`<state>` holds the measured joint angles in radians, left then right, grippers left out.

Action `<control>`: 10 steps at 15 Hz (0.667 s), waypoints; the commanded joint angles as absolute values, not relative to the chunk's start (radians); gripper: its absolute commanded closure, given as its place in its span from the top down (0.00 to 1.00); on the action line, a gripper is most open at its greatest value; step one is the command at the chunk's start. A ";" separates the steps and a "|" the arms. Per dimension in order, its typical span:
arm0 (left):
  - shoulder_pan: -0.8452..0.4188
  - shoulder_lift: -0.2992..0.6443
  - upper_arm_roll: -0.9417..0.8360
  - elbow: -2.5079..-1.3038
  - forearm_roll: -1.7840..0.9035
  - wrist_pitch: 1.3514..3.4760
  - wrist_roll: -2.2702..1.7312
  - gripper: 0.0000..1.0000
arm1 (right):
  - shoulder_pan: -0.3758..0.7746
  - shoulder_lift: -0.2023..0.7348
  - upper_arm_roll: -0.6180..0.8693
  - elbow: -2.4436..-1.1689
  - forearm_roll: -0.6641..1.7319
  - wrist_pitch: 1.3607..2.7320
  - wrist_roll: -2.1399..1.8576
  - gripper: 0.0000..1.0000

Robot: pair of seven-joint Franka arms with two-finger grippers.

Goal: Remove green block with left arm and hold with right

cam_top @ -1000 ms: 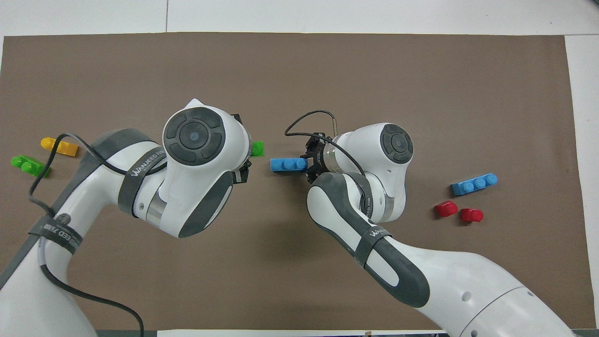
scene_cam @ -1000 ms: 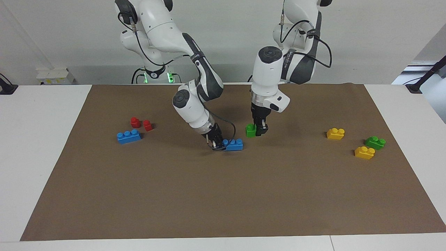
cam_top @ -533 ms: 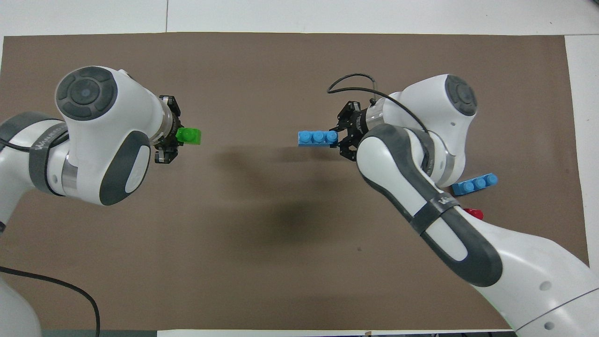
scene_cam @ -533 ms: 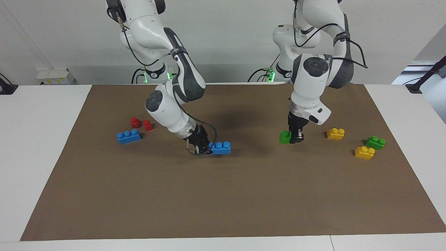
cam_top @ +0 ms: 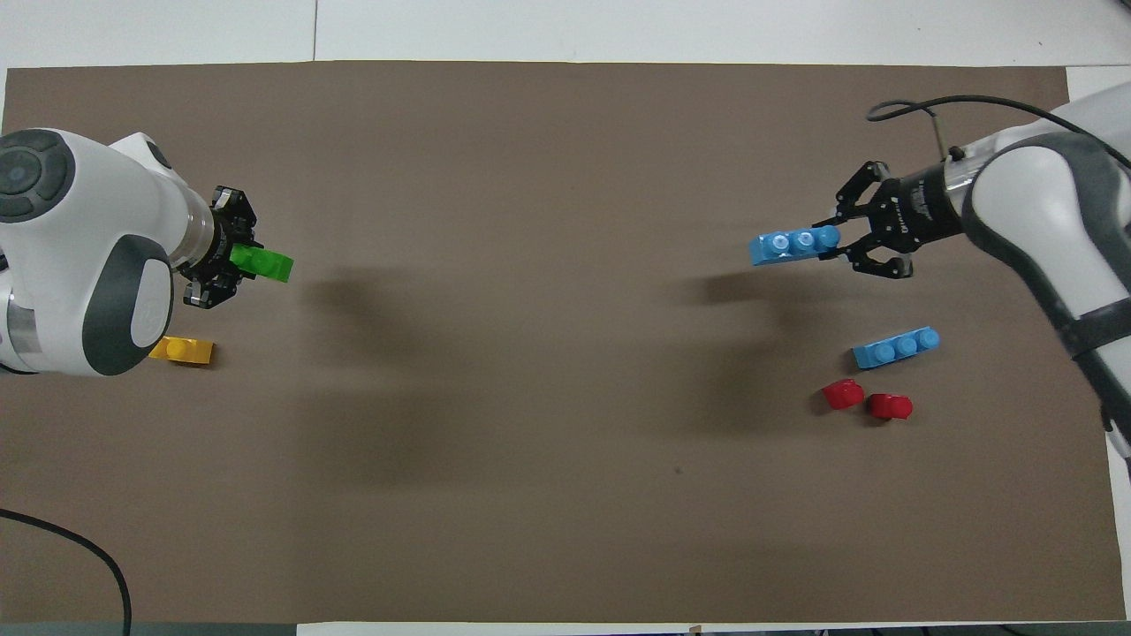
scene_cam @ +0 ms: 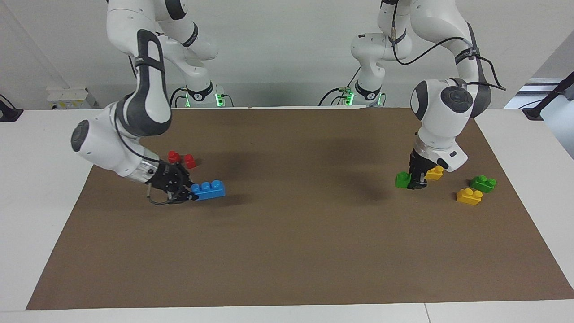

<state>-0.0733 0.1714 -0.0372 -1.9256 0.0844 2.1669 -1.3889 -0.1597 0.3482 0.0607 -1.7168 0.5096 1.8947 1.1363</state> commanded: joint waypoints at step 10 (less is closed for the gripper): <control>0.066 0.271 -0.046 -1.980 0.069 2.377 -1.091 0.00 | -0.221 0.391 0.080 -1.822 0.476 2.031 1.022 0.06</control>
<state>0.0560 0.2379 -0.0386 -1.9777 0.0837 2.3268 -1.1199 -0.2175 0.3782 0.0730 -1.8133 0.4848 1.9953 1.0462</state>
